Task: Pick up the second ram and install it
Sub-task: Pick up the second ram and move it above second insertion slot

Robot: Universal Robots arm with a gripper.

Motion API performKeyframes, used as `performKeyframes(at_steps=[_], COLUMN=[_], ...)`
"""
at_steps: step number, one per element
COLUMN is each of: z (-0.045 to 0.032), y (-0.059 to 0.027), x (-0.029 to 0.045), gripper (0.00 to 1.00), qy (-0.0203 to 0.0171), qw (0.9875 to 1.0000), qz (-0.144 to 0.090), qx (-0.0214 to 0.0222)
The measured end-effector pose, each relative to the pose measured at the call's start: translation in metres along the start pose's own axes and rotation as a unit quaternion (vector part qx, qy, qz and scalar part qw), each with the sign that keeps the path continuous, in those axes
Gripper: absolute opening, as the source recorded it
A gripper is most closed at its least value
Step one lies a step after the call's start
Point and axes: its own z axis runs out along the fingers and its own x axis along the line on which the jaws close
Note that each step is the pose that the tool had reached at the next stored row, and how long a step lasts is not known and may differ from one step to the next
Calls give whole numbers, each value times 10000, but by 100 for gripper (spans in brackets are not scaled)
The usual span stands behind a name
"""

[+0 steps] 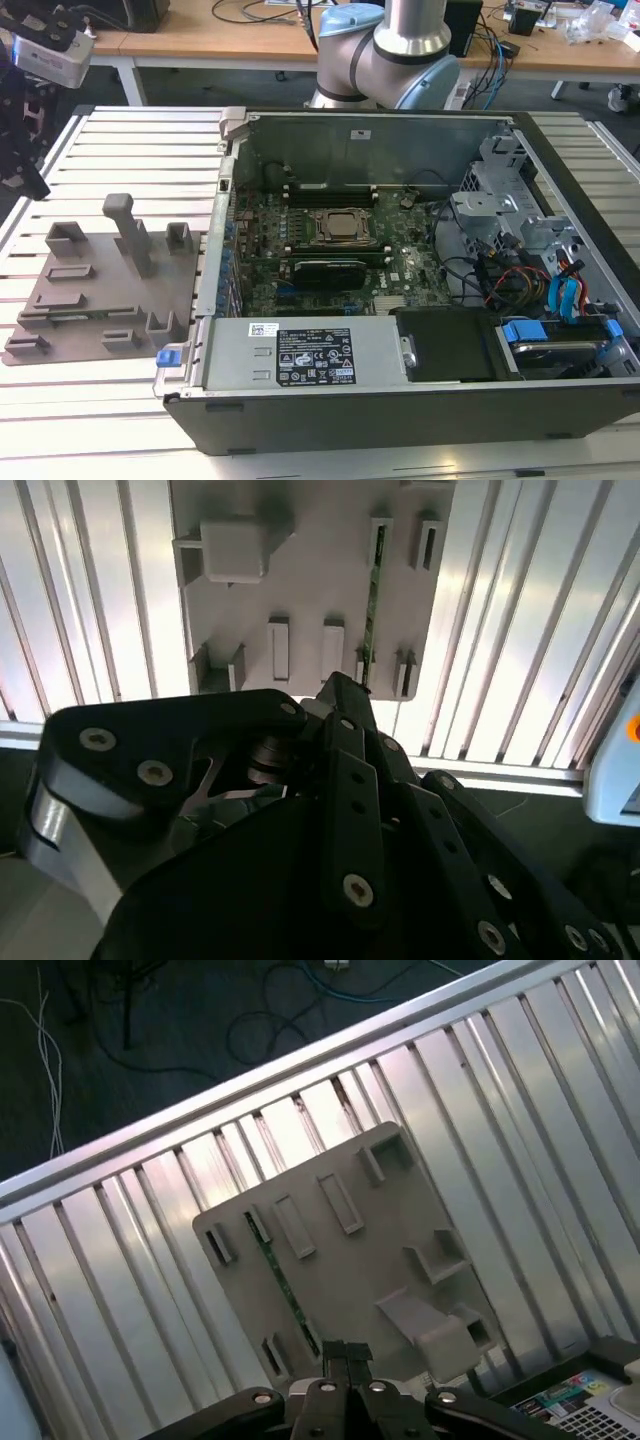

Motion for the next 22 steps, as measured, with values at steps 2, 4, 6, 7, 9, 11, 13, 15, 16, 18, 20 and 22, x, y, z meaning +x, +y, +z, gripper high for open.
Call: performKeyframes(at_steps=[2,4,6,7,9,11,13,15,16,18,20,22], z=[3,5,6,7,9,11,11,11,11,23,35,36], y=[0,0,0,0,0,-1,0,0,0,0,0,0], x=[0,0,0,0,0,0,0,0,0,0,1,1], gripper=[11,11,11,11,11,11,11,24,30,30,30,30], qy=[17,29,39,43,60,82,83,83,83,75,65,64], qw=[9992,9976,9958,9949,9900,9809,9804,9804,9803,9838,9886,9887], qz=[-388,-690,-913,-1005,-1410,-1942,-1968,-1971,-1972,-1792,-1503,-1497], qx=[-7,-13,-17,-19,-27,-37,-37,-37,-37,-33,-29,-29])
